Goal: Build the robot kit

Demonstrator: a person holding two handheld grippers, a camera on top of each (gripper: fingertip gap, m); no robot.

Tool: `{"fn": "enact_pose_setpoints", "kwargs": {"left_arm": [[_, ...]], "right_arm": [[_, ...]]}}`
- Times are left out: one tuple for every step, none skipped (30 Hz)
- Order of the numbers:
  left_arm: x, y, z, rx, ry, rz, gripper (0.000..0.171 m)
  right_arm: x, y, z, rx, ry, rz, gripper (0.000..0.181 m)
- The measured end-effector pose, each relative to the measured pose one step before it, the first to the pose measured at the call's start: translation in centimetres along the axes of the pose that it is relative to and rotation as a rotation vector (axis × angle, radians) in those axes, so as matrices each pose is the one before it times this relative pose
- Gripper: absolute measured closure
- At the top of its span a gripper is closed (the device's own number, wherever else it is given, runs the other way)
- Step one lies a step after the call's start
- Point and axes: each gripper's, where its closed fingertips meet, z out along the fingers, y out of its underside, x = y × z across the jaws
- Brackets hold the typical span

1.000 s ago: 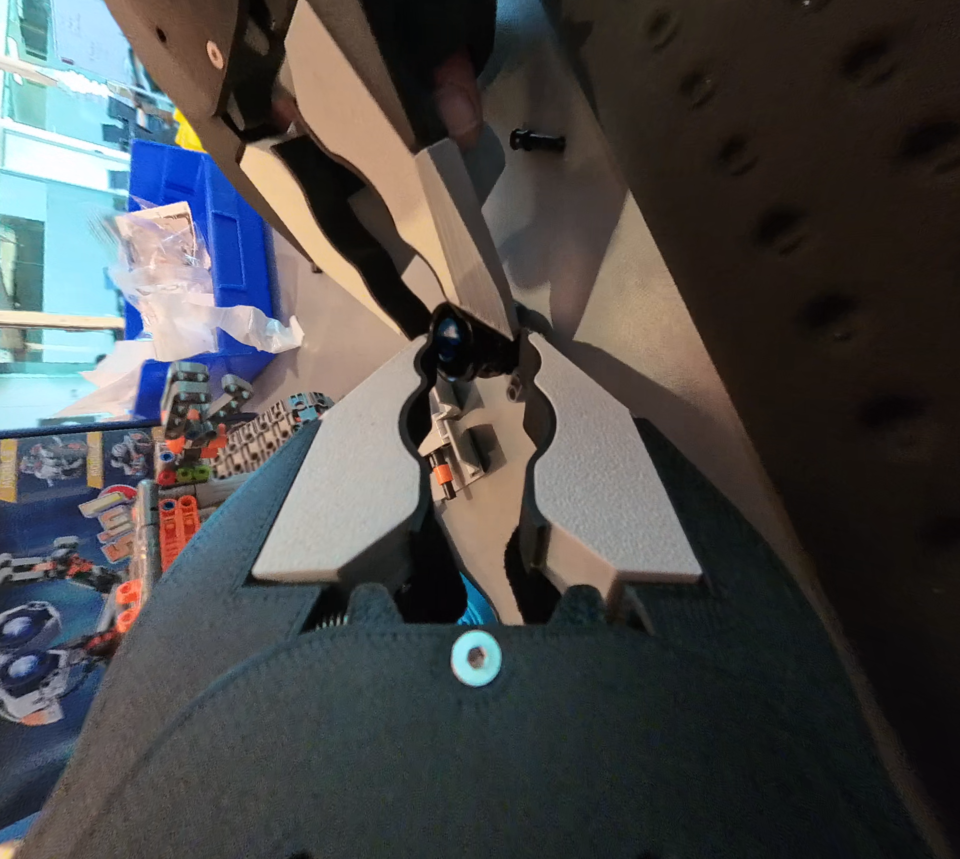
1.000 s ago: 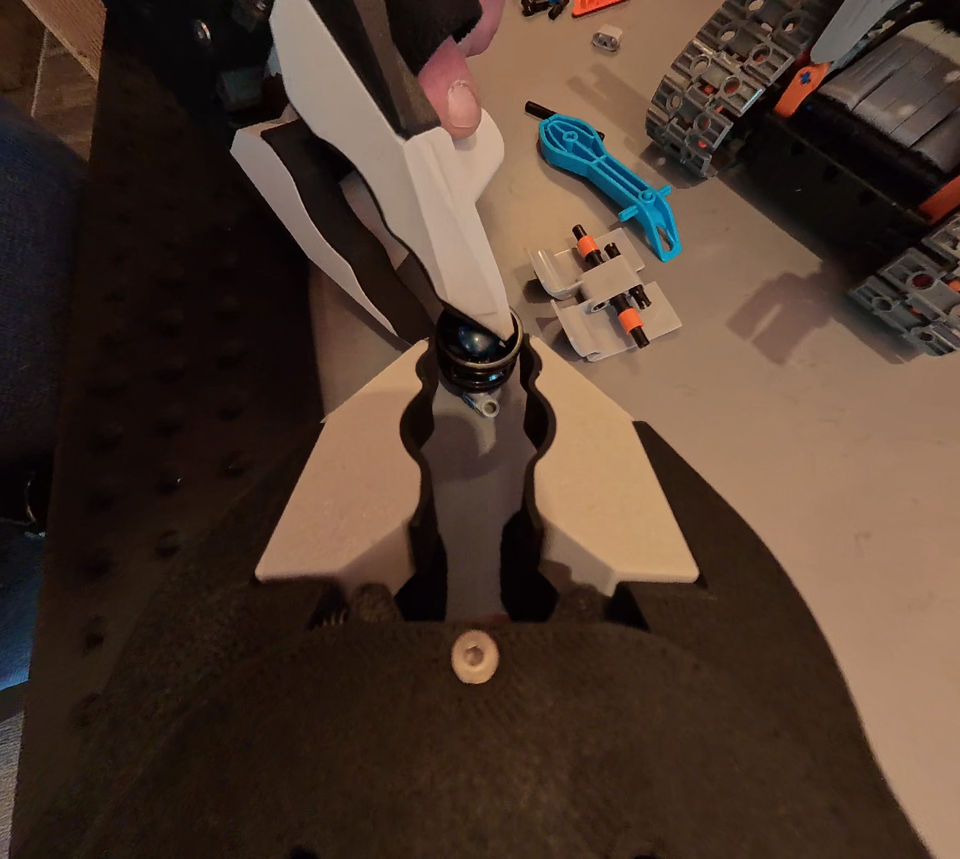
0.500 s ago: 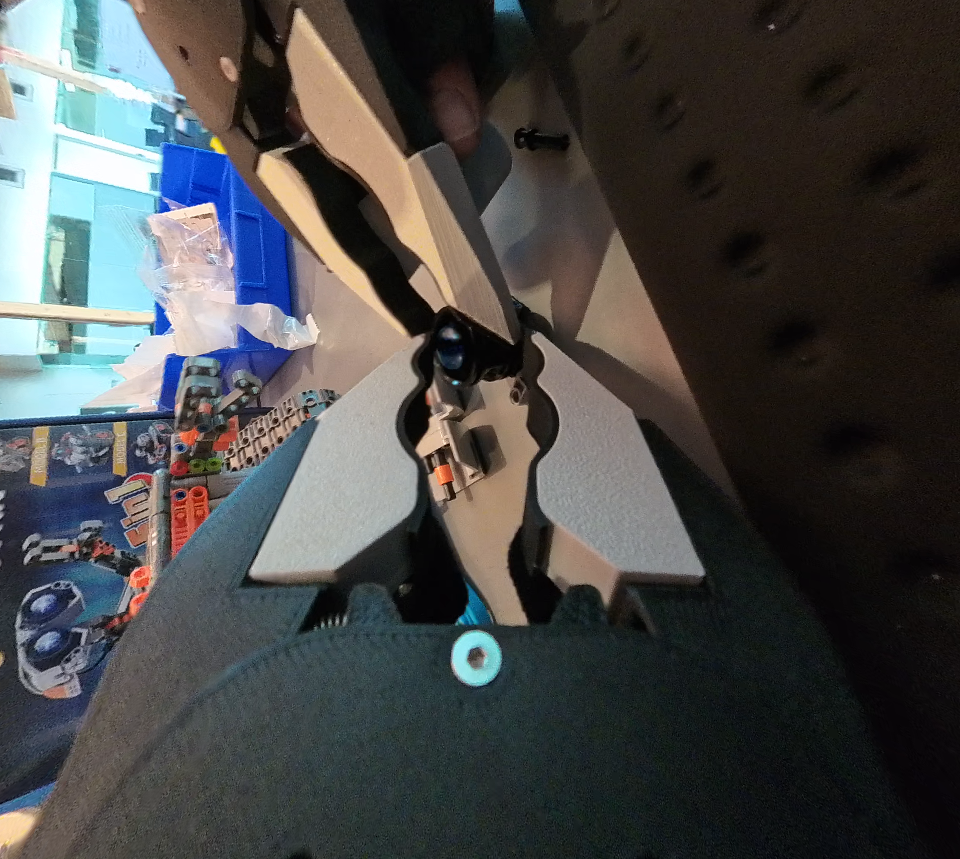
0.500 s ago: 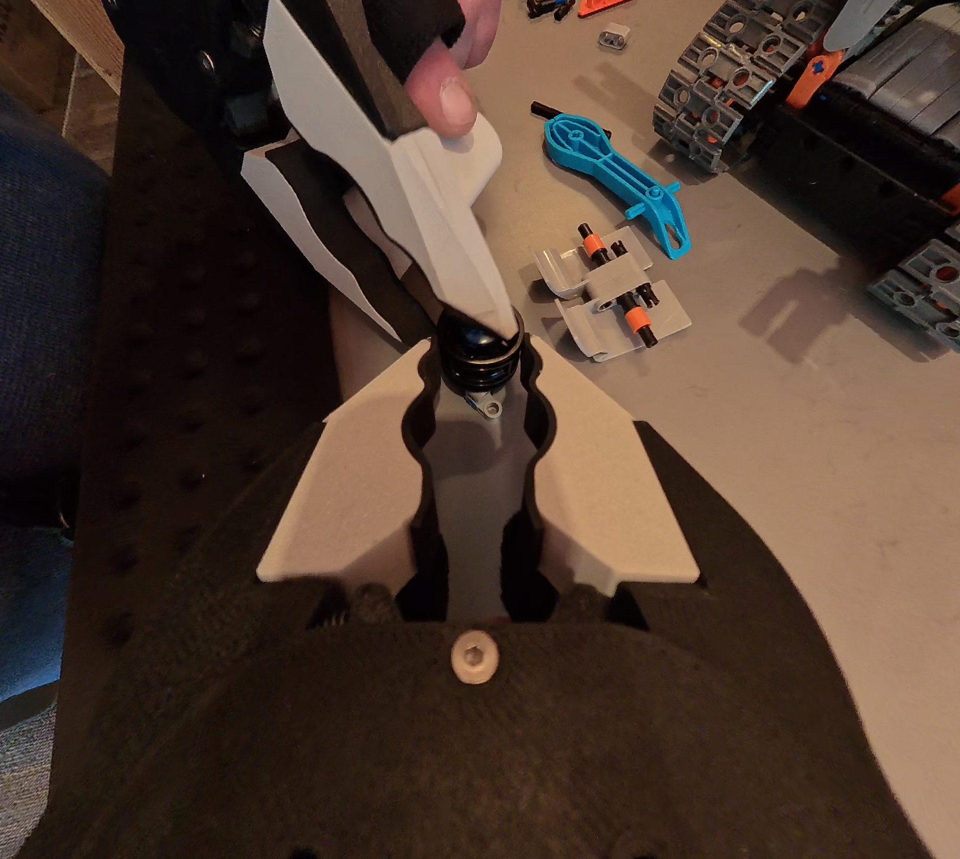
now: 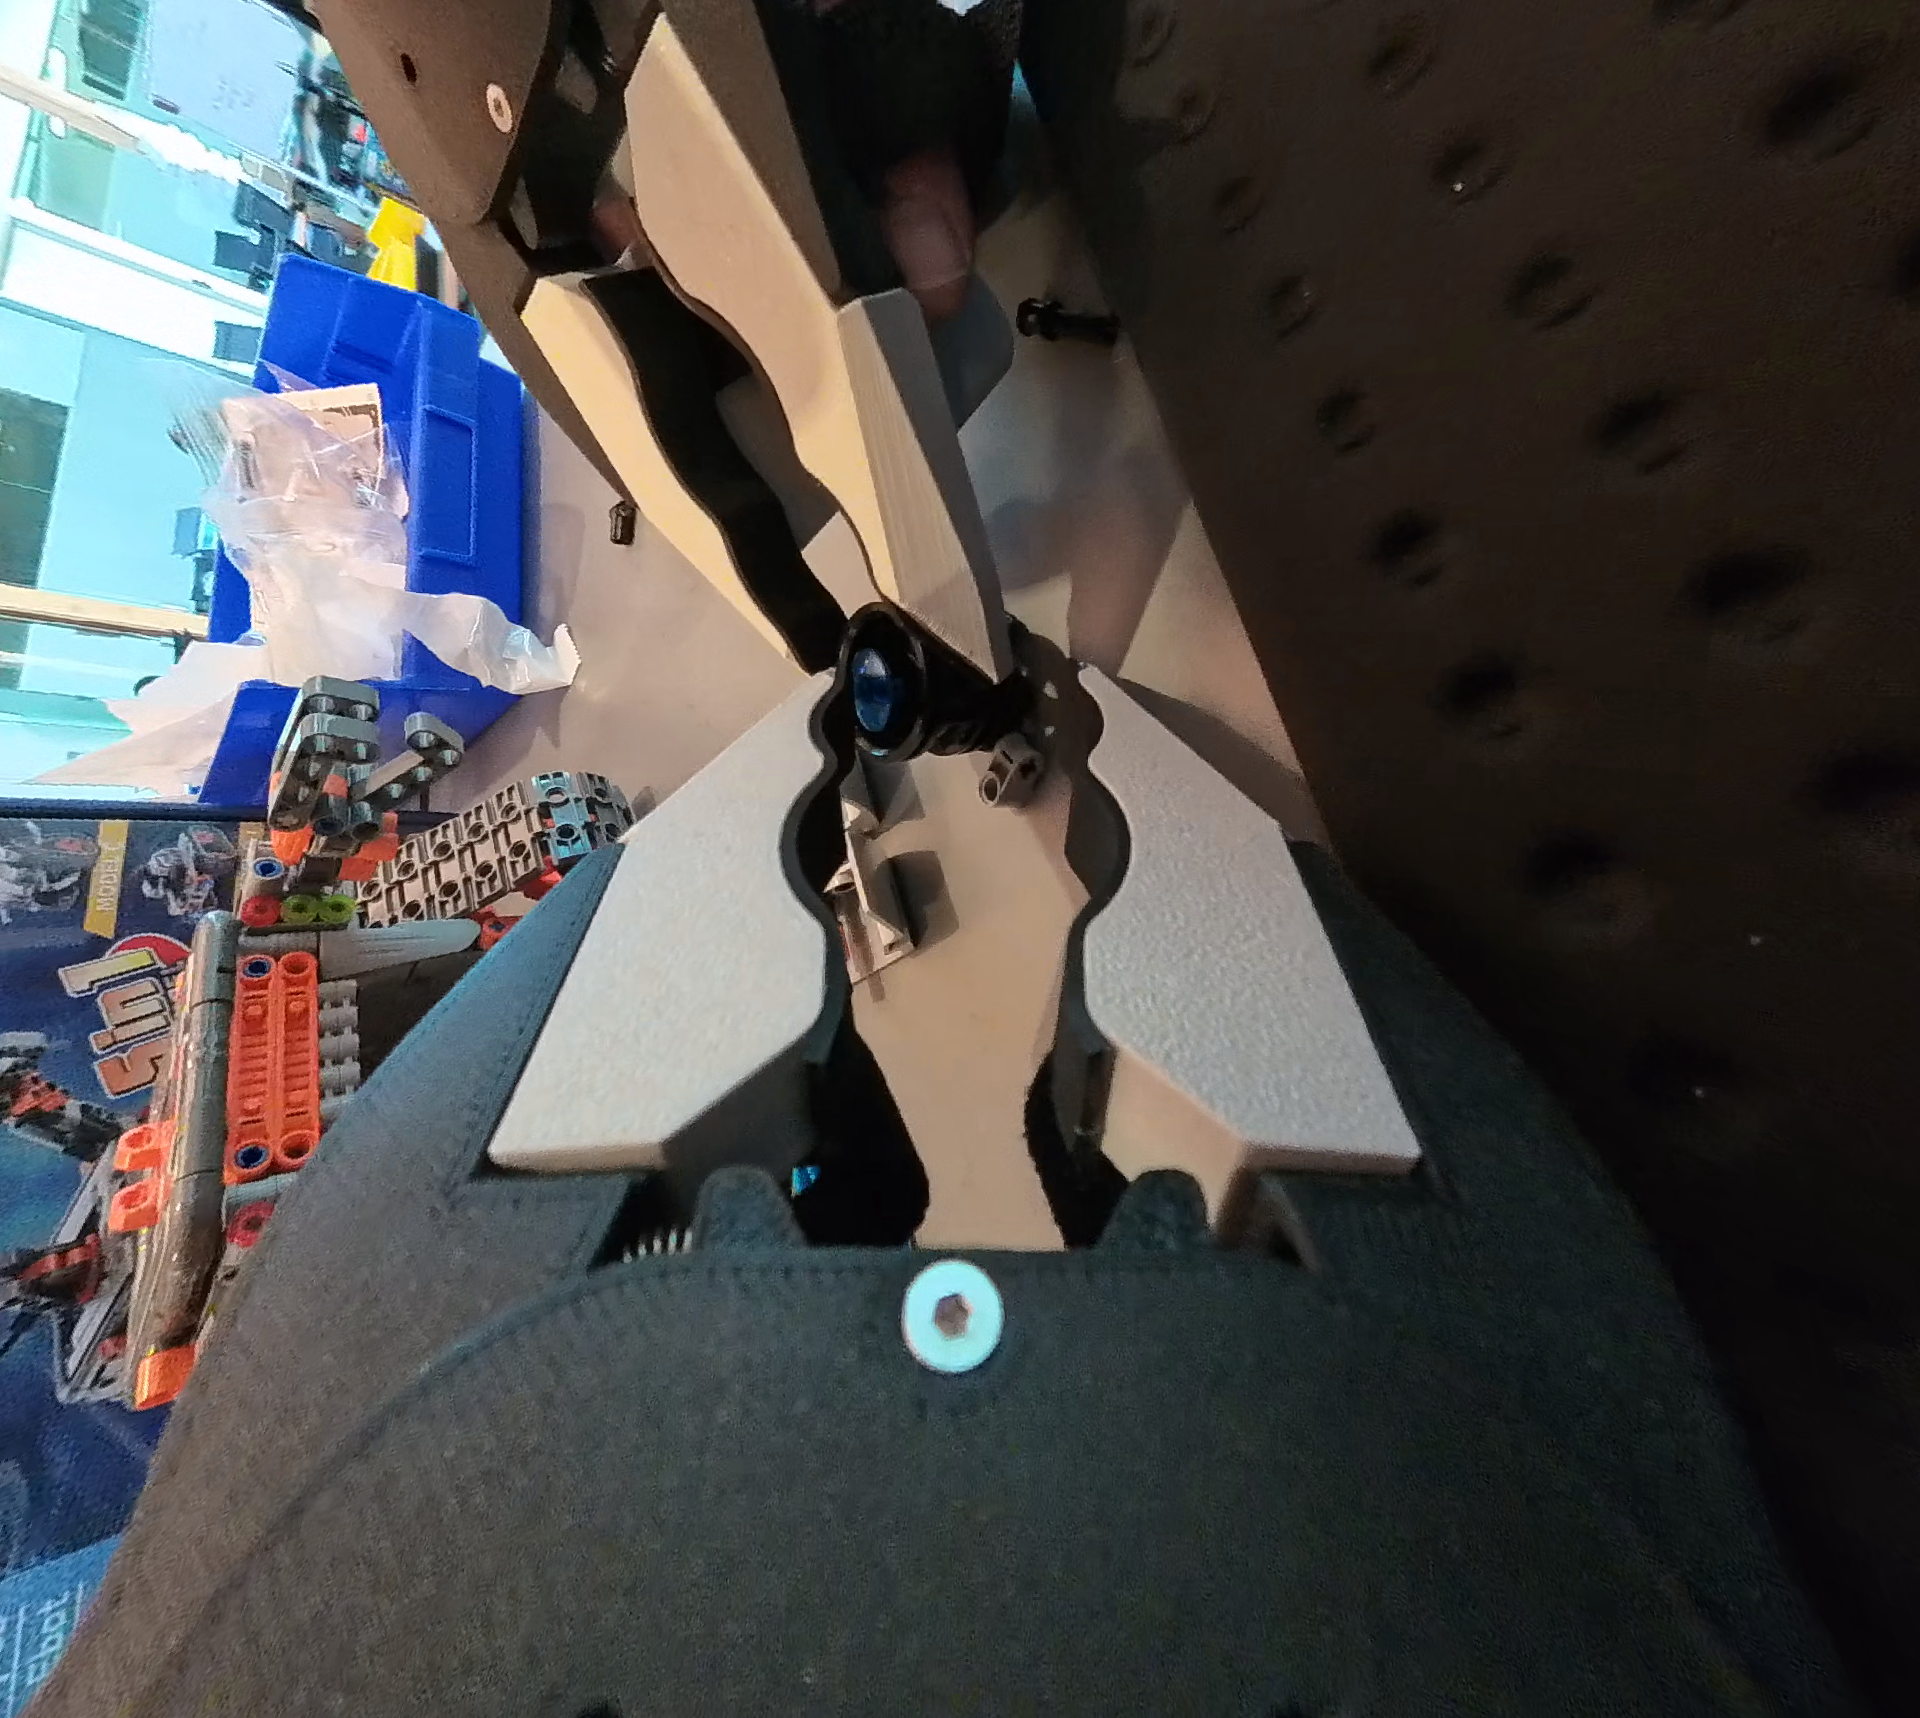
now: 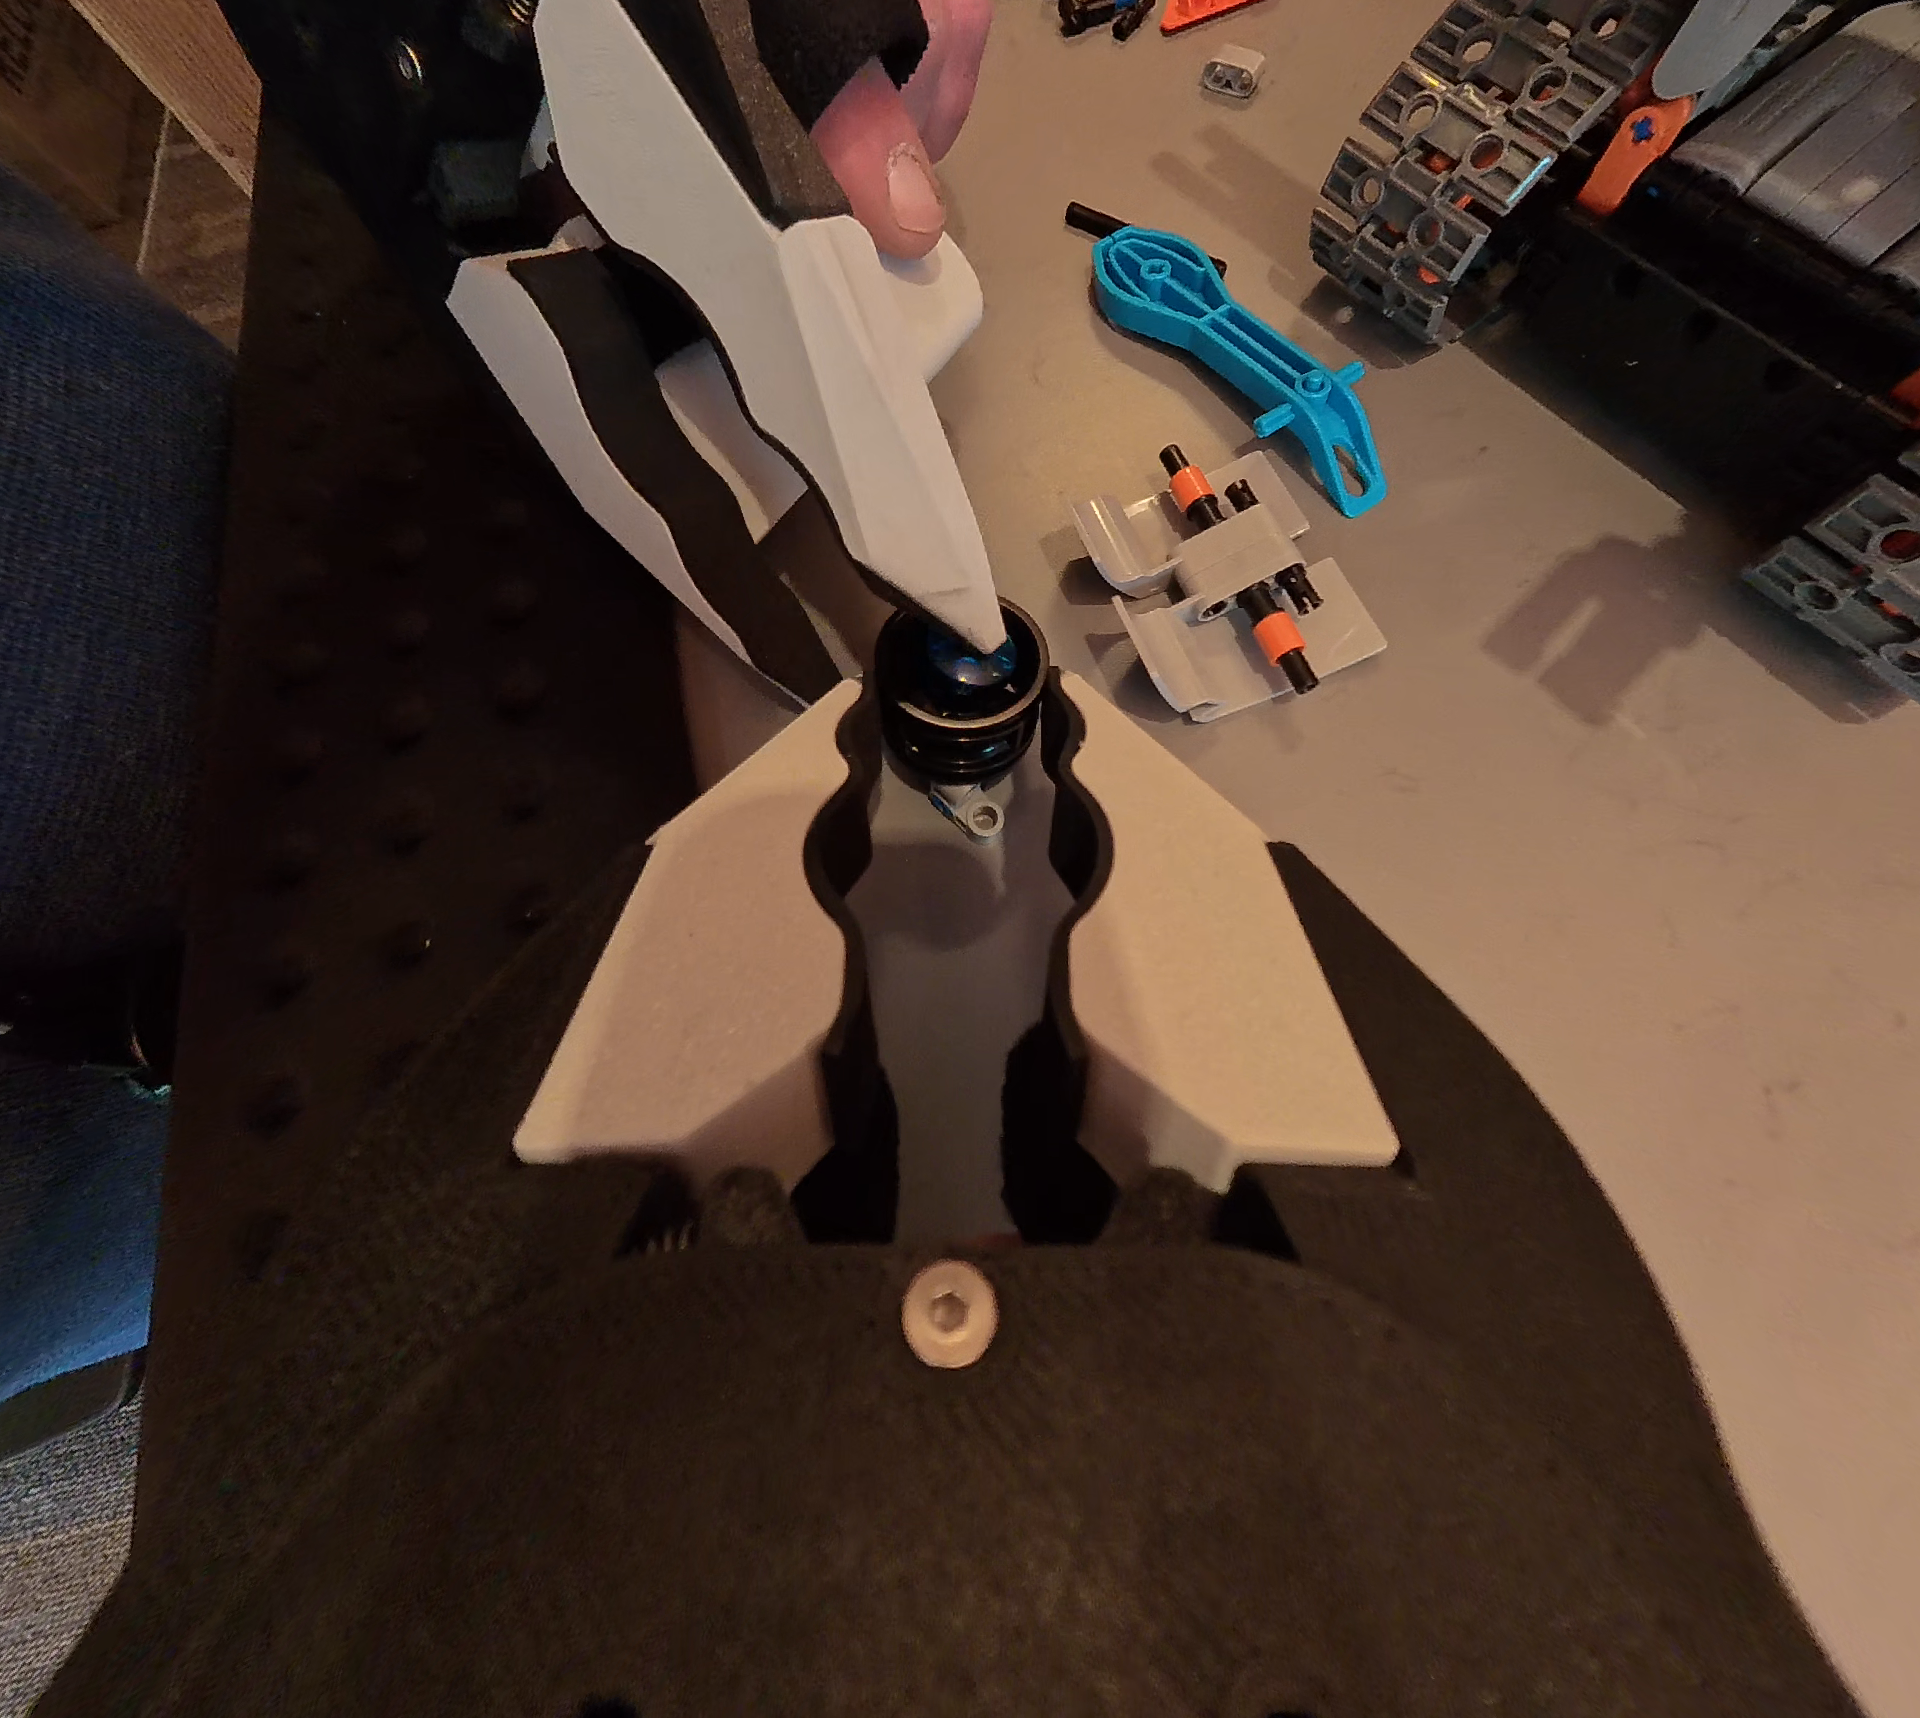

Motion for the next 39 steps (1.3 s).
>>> {"fn": "enact_pose_setpoints", "kwargs": {"left_arm": [[0.003,-0.031,0.008,0.00186,-0.0002,-0.0019,0.135],[0.003,-0.032,-0.005,0.00113,-0.0001,-0.0017,0.135],[-0.028,-0.075,-0.03,0.00274,-0.0033,0.0024,0.137],[-0.057,-0.004,-0.014,-0.0004,-0.0036,-0.001,0.139],[-0.02,-0.037,-0.004,0.00443,0.0002,-0.0077,0.139],[0.036,-0.112,-0.02,0.00696,0.0012,-0.0018,0.139],[-0.044,-0.291,-0.137,0.01198,-0.007,0.0104,0.144],[-0.062,-0.025,-0.004,-0.00577,-0.004,-0.003,0.146],[-0.032,0.126,0.106,-0.00862,-0.0012,-0.006,0.144],[-0.104,0.07,0.026,-0.00151,-0.0104,0.0077,0.145],[-0.028,0.131,0.039,-0.00482,-0.0057,0.0128,0.145],[0.009,0.186,0.07,-0.01078,0.0029,-0.006,0.143],[-0.012,-0.025,-0.046,0.00386,0.0055,-0.0065,0.144],[-0.003,0.047,-0.006,-0.00036,-0.0015,0.0058,0.144],[0.035,-0.034,-0.01,0.00037,-0.0067,0.0118,0.144],[0.063,-0.108,-0.036,0.00268,-0.0039,0.011,0.144],[0.02,-0.107,-0.015,0.00497,-0.0008,0.0001,0.145],[-0.004,-0.022,-0.029,0.00365,0.0009,-0.0027,0.145],[0.014,-0.034,-0.022,0.00341,0.0016,-0.0014,0.145],[0.018,-0.075,-0.045,0.00374,0.0011,0.001,0.146],[-0.02,0.052,0.018,-0.0026,-0.0037,0.0022,0.145],[-0.004,0.002,-0.015,0.001,-0.0009,-0.0042,0.145],[0.003,0.008,-0.008,0.00048,-0.0008,-0.0001,0.145],[0.022,-0.003,-0.033,-0.00134,-0.0004,0.0024,0.146],[0.0,0.007,-0.016,0.00042,-0.0002,-0.0017,0.146],[-0.009,0.019,-0.001,0.00392,0.0012,-0.0081,0.146],[-0.008,0.034,-0.027,0.00354,-0.0004,-0.0024,0.146],[0.0,0.019,-0.089,0.00171,-0.0026,0.0028,0.146],[0.005,0.054,-0.068,0.00092,-0.0012,-0.0117,0.146],[0.001,0.062,-0.065,0.00068,-0.0002,-0.0083,0.147],[-0.003,0.08,-0.08,-0.00177,-0.0014,0.0071,0.147],[-0.001,0.009,-0.021,0.00219,-0.0011,-0.0023,0.147],[-0.009,0.001,0.013,0.00105,0.0001,-0.0065,0.147],[-0.007,-0.008,-0.007,0.00053,0.002,0.0001,0.147],[-0.004,-0.004,0.007,0.00183,0.0,-0.003,0.147],[-0.009,0.028,0.003,0.00143,0.0001,-0.0046,0.147],[-0.006,-0.006,0.0,-0.00101,0.0016,0.0013,0.147],[0.002,-0.042,0.022,-0.00232,-0.0001,0.0051,0.147],[0.079,-0.167,0.065,0.00519,0.0031,0.0013,0.146]], "right_arm": [[-0.014,0.002,0.007,-0.0003,0.0007,-0.0016,0.153],[0.007,0.0,0.0,0.0,0.0003,-0.0003,0.153],[-0.017,0.008,0.012,-0.0005,-0.0016,0.0003,0.153],[-0.028,0.009,-0.001,-0.0007,-0.0009,-0.001,0.153],[-0.002,0.005,-0.004,0.0,0.0008,-0.0009,0.153],[-0.016,-0.001,0.009,-0.0001,0.0006,-0.0016,0.153],[0.008,-0.002,-0.002,0.0,-0.0011,0.0011,0.153],[-0.026,0.004,0.003,-0.0005,-0.0014,-0.0008,0.153],[0.021,0.009,0.001,0.0001,0.0011,0.0011,0.153],[0.01,-0.003,-0.001,0.0001,-0.0008,0.0015,0.153],[-0.013,0.0,0.0,0.0,-0.0009,0.0001,0.153],[-0.011,-0.001,0.004,0.0,0.0001,-0.0013,0.153],[0.007,0.0,0.001,-0.0002,-0.0001,0.0001,0.153],[-0.001,0.004,-0.006,-0.0001,-0.0005,0.0008,0.153],[-0.039,0.007,-0.004,-0.0003,-0.0025,-0.0007,0.153],[-0.087,0.01,0.013,-0.0004,-0.0052,-0.0028,0.153],[-0.017,0.0,0.005,-0.0004,-0.0011,-0.0003,0.153],[0.001,0.009,0.002,0.0,-0.0011,0.001,0.153],[-0.025,0.003,0.002,-0.0001,-0.0003,-0.0015,0.153],[0.001,0.005,-0.008,0.0,-0.0003,-0.0002,0.153],[0.016,-0.003,-0.002,0.0001,-0.0002,0.0018,0.153],[-0.008,0.009,0.005,-0.0001,-0.0006,0.0,0.153],[-0.009,0.006,-0.004,0.0,0.0003,-0.0009,0.153],[-0.008,-0.002,0.005,0.0001,0.0005,-0.001,0.153],[0.004,0.006,-0.008,0.0,0.0,-0.0002,0.153],[-0.002,0.003,-0.006,0.0,-0.0007,0.0007,0.153],[-0.006,-0.003,0.002,0.0,-0.0006,0.0009,0.153],[0.017,-0.005,0.003,0.0002,0.0007,0.0002,0.153],[-0.012,0.012,-0.001,-0.0001,-0.0013,0.0011,0.153],[-0.005,0.0,-0.008,0.0,-0.0025,0.0019,0.153],[-0.002,0.01,0.0,0.0,-0.0008,0.0005,0.153],[-0.016,-0.005,-0.004,0.0,0.0003,-0.0017,0.153],[0.005,-0.001,-0.003,0.0001,-0.0007,0.001,0.153],[0.007,0.007,-0.002,0.0001,-0.0016,0.0022,0.153],[-0.009,0.004,-0.003,0.0001,0.0003,-0.0007,0.153],[0.008,-0.002,-0.01,0.0001,0.0018,-0.0018,0.153],[-0.004,-0.001,0.005,0.0001,0.0008,-0.001,0.153],[-0.013,0.002,-0.001,-0.0002,-0.001,-0.0001,0.153],[-0.026,0.006,0.016,-0.0002,-0.0011,-0.0019,0.153]]}}
